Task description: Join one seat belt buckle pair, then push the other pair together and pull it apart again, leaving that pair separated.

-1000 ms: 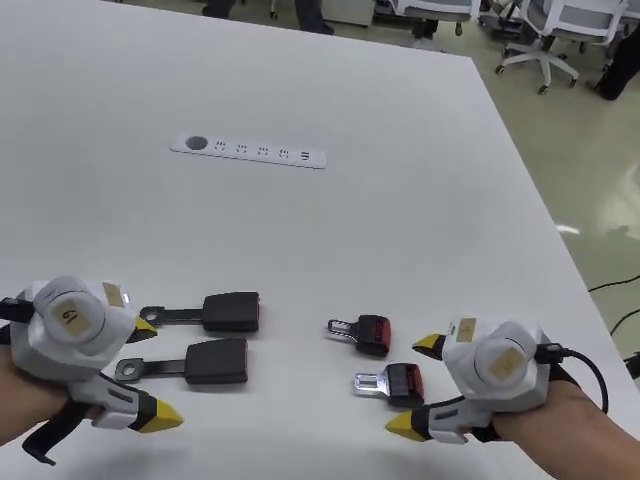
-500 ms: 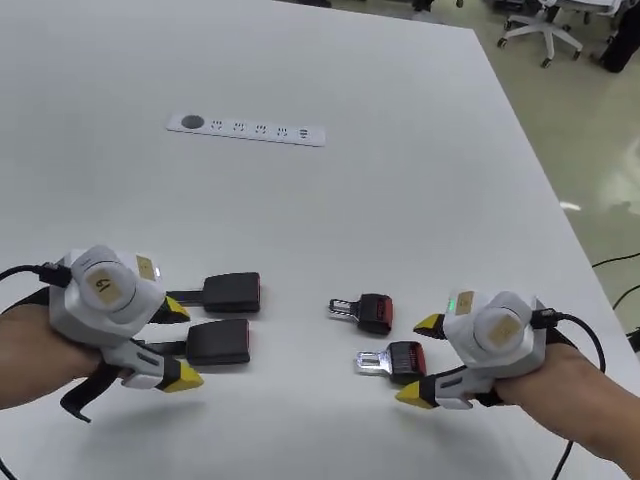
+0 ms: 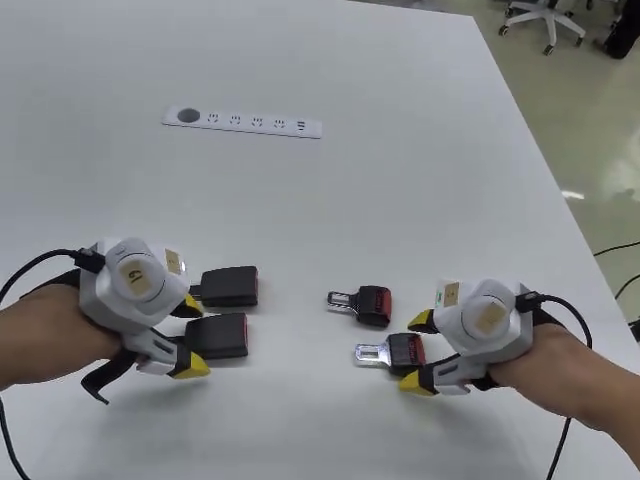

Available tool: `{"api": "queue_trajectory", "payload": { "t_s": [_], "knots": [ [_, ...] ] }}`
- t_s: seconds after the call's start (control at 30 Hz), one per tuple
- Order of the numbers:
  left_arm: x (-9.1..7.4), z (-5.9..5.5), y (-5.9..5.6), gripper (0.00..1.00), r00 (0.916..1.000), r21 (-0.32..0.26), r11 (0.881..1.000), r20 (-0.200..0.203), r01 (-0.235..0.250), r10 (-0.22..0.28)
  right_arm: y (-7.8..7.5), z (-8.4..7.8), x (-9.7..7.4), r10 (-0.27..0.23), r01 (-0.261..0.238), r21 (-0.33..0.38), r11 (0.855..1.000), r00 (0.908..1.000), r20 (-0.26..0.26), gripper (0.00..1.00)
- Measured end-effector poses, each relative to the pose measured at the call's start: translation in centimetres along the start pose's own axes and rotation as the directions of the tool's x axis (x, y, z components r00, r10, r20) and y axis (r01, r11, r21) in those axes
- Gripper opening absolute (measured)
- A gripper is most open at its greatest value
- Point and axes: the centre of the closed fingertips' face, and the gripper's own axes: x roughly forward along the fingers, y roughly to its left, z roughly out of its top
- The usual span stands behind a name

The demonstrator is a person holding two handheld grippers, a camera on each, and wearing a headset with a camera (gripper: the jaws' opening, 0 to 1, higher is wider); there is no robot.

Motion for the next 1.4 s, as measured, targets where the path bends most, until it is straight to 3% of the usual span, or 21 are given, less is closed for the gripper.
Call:
{"api": "queue_trajectory", "payload": {
  "t_s": [0.23, 0.57, 0.9, 1.0, 1.4],
  "knots": [
    [0.7, -0.3, -0.3, 0.45, 0.9985, 0.1, 0.995, -0.05, 0.026, -0.021, -0.2, -0.2, 0.3, 0.016, -0.016, -0.023, 1.0, 0.9998, -0.009, 0.43],
    [0.8, -0.7, 0.1, 0.4, 0.9966, 0.177, 0.984, -0.082, 0.018, -0.003, -0.4, 0.0, 0.6, 0.052, -0.052, -0.025, 0.998, 0.9987, -0.002, 0.38],
    [0.8, 0.0, -0.6, 0.34, 0.9941, 0.209, 0.977, -0.105, 0.049, -0.027, -0.5, 0.0, 0.6, 0.081, -0.081, -0.058, 0.995, 0.9967, 0.009, 0.35],
    [0.8, 0.0, -0.6, 0.34, 0.9922, 0.187, 0.981, -0.123, 0.045, -0.022, -0.6, 0.0, 0.7, 0.08, -0.079, -0.063, 0.995, 0.9968, 0.009, 0.35],
    [1.2, -1.1, 0.3, 0.34, 0.9894, 0.149, 0.987, -0.142, 0.054, -0.033, -0.4, 0.1, 0.7, 0.084, -0.086, -0.081, 0.993, 0.9962, -0.024, 0.36]
  ]
}}
